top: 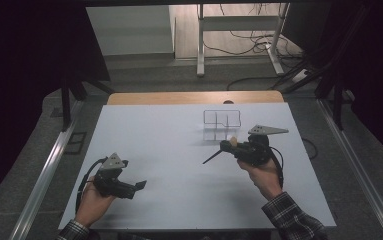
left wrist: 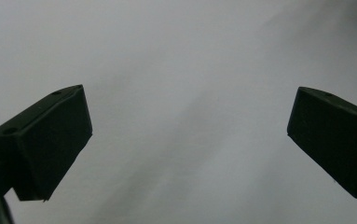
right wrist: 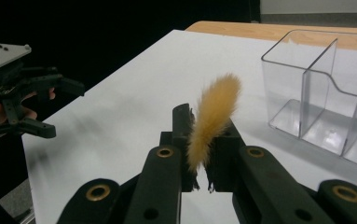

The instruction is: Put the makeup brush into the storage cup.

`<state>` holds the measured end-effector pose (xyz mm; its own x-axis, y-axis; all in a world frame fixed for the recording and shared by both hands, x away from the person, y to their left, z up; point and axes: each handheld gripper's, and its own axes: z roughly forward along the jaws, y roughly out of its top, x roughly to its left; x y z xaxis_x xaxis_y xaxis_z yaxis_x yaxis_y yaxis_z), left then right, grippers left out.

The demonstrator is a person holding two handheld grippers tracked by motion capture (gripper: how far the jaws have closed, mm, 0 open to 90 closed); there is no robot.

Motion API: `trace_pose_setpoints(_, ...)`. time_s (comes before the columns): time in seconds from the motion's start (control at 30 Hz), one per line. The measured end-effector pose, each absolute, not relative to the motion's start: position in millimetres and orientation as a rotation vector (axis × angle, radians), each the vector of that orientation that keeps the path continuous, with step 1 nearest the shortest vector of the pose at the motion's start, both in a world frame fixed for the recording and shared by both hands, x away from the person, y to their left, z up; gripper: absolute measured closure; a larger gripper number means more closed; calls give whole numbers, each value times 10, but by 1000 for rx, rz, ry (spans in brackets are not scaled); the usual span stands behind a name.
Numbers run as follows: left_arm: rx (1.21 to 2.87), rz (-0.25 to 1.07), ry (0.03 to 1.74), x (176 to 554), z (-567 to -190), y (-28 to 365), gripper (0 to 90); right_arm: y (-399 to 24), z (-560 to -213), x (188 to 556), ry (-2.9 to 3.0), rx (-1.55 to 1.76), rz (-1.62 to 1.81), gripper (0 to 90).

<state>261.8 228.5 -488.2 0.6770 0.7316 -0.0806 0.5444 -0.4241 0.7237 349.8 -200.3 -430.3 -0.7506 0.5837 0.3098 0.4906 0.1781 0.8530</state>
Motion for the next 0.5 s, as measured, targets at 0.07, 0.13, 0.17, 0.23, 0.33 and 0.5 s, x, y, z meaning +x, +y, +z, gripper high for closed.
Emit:
trace_pose_setpoints(0.07,2137,321,978,2609,-4882,2291,4,-2020,-4293,3519,2339,1108,1662,840)
trace_pose_setpoints(0.13,2137,323,978,2600,-4880,2298,4,-2036,-4288,3538,2330,1110,1674,840)
trace_pose_setpoints(0.17,2138,328,978,2595,-4879,2302,4,-2044,-4285,3546,2327,1111,1675,840)
trace_pose_setpoints(0.23,2138,330,981,2581,-4876,2312,3,-2055,-4280,3562,2322,1111,1675,840)
trace_pose_setpoints(0.33,2136,335,988,2557,-4872,2337,3,-2064,-4268,3580,2312,1116,1671,839)
trace_pose_setpoints(0.5,2126,344,999,2519,-4862,2376,3,-2065,-4249,3615,2300,1110,1656,839)
